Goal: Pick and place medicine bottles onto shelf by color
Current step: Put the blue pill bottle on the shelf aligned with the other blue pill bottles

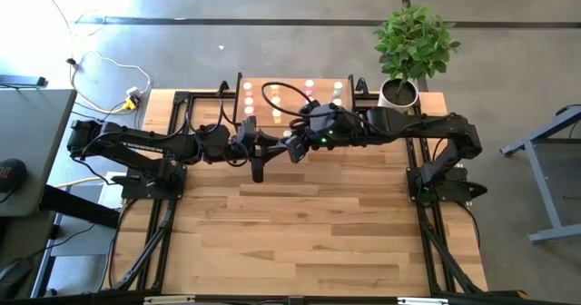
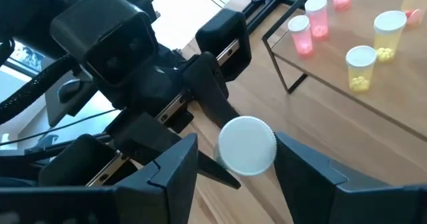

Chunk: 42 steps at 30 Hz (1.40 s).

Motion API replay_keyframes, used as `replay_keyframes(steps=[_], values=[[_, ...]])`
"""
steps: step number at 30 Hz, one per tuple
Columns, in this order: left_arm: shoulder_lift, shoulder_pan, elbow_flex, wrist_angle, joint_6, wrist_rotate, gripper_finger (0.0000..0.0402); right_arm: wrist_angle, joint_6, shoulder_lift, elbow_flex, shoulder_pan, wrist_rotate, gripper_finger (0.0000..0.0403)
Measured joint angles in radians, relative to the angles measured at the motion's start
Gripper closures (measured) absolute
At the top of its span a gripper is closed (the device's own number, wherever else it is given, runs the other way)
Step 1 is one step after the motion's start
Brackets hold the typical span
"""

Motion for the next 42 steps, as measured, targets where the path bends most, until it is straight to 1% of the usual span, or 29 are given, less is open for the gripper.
replay_keyframes(steps=[3,8,12,23,26,31,37,40,42], values=[[0.0,0.0,0.0,0.001,0.0,-0.003,0.0304,0.0,0.004,0.0,0.0,0.0,-0.002,0.0236],[0.0,0.0,0.0,0.001,0.0,-0.004,0.0304,-0.001,0.004,0.0,0.0,-0.001,-0.002,0.0276],[0.0,0.0,0.0,0.001,0.0,-0.004,0.0304,-0.001,0.0,0.0,0.0,-0.001,-0.002,0.0296],[0.0,0.0,0.0,0.0,-0.001,0.004,0.03,-0.001,-0.004,0.0,0.0,0.0,-0.004,0.0298],[0.0,0.001,0.0,0.0,0.0,0.031,0.0283,-0.001,-0.004,0.0,0.0,0.0,-0.011,0.0298],[0.0,0.001,0.0,-0.005,0.0,0.085,0.0233,-0.008,-0.004,0.0,0.0,0.0,-0.011,0.0299],[0.0,0.004,0.0,-0.039,0.0,0.089,0.0172,-0.021,-0.004,0.0,0.0,0.0,-0.003,0.0299],[0.0,0.007,0.0,-0.039,0.0,0.088,0.0154,-0.041,-0.004,-0.006,0.0,0.0,-0.001,0.0299],[0.0,0.013,0.0,-0.038,0.0,0.085,0.0149,-0.062,-0.004,-0.016,0.0,0.0,0.01,0.0299]])
